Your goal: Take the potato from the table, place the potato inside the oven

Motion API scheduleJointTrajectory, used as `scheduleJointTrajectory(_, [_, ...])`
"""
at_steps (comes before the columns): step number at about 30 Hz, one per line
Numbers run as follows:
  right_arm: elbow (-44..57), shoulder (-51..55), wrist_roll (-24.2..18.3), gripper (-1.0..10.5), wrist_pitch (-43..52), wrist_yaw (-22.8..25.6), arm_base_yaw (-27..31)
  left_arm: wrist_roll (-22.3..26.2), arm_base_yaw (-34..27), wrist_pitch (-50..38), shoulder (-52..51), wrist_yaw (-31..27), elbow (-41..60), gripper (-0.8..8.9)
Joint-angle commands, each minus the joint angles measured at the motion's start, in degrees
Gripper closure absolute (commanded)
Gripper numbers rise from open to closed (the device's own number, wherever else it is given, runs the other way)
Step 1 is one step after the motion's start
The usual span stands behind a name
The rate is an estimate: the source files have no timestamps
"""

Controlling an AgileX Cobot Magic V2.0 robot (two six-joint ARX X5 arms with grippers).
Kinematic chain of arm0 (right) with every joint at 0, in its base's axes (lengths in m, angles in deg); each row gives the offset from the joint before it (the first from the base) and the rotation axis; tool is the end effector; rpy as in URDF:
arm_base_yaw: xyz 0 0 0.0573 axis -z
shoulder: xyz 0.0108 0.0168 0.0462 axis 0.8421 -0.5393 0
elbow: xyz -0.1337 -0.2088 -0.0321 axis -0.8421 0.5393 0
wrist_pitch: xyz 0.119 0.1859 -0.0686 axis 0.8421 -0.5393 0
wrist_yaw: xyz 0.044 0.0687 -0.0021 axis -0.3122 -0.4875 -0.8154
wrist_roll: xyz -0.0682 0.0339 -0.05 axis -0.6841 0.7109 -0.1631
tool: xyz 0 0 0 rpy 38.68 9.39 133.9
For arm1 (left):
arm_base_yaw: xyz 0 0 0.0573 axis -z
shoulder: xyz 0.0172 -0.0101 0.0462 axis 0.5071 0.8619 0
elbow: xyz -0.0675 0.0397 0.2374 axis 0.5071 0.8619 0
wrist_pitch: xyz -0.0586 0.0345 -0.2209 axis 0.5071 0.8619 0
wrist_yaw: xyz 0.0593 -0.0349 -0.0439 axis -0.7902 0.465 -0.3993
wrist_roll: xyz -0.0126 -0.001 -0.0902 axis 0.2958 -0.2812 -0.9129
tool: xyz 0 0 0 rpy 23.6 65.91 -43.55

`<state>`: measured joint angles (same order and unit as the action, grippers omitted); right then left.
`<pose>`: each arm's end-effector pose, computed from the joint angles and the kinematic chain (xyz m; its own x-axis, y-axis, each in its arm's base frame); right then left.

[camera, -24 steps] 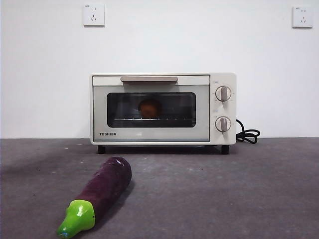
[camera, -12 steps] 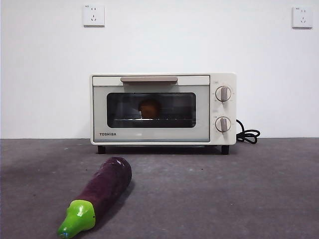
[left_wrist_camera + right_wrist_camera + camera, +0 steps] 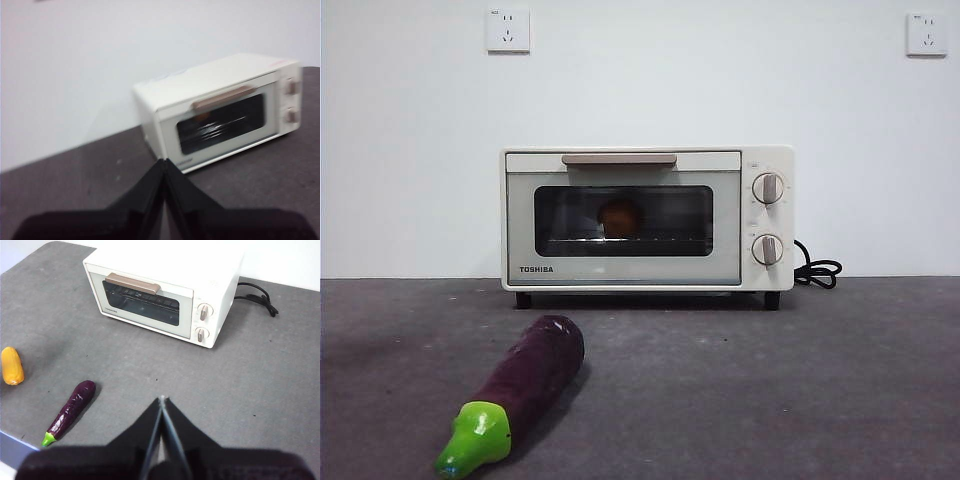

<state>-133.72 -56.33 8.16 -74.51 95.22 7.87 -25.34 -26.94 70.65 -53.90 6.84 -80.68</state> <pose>0.0805 0.0495 0.4166 0.7891 0.3574 -0.4996 -0.4174 0.9087 -0.0092 0.1305 -0.0246 0.2804 0.9619 -0.2700 -0.0433 0.2734 0.9470 0.1683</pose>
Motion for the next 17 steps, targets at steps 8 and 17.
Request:
scheduleJointTrajectory(8, [0.11,-0.02,-0.33,9.5,-1.22,0.13,-0.04,-3.30,-3.04,-4.79,-7.32,-0.42,18.80,8.18])
scheduleJointTrajectory(17, [0.11,-0.02,-0.33,9.5,-1.22,0.15,-0.04,-5.73,-4.68,-4.79,-11.39,-3.30,26.38,8.18])
